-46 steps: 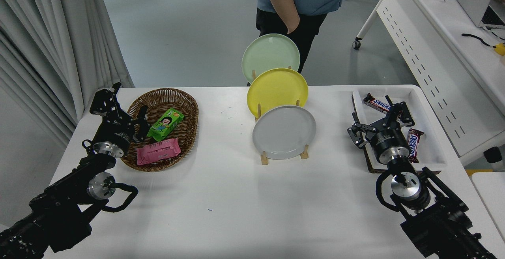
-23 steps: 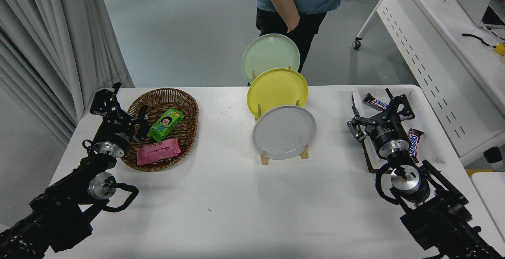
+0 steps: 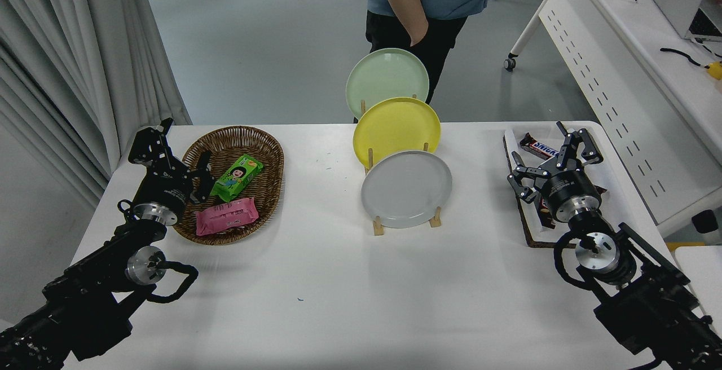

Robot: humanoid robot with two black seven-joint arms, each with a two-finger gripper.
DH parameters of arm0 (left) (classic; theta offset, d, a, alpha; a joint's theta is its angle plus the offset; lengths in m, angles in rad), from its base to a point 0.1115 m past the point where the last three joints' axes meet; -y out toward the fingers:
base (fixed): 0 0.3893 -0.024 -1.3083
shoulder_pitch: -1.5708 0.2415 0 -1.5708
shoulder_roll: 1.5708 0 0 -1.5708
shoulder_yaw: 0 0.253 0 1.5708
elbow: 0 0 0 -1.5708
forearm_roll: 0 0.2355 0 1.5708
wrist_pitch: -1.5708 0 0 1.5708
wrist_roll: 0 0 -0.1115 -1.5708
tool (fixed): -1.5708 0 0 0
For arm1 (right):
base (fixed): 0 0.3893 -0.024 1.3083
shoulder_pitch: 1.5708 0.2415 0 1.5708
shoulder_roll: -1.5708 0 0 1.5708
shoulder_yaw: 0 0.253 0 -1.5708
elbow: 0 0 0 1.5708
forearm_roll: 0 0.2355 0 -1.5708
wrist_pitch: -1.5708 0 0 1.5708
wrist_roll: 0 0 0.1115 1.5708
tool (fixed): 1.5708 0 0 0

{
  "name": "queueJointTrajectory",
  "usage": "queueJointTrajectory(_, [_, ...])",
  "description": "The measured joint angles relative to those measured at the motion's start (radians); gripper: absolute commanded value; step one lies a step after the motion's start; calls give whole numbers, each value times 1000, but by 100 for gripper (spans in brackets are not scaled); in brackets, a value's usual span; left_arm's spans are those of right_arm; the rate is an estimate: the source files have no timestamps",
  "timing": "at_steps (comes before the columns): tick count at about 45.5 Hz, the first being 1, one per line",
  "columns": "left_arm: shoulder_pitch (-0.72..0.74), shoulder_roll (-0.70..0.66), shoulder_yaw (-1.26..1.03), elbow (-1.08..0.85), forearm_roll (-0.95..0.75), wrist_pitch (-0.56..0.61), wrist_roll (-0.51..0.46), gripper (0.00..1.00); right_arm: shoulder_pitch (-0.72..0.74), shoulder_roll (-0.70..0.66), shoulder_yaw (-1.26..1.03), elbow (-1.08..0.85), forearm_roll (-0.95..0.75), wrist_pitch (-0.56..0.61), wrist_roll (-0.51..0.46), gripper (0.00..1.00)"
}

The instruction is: Place the plate on the table

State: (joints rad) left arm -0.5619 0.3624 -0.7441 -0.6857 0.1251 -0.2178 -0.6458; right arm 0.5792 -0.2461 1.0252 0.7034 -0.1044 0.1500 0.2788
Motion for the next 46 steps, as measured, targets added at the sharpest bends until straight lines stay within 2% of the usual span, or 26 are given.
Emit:
queueJointTrajectory(33, [0,0,0,0,0,0,0,100,256,-260,-685,46,52,16,0,100])
queueJointTrajectory(46, [0,0,0,0,0,0,0,100,396,-397,-939,241,70,19,4,100])
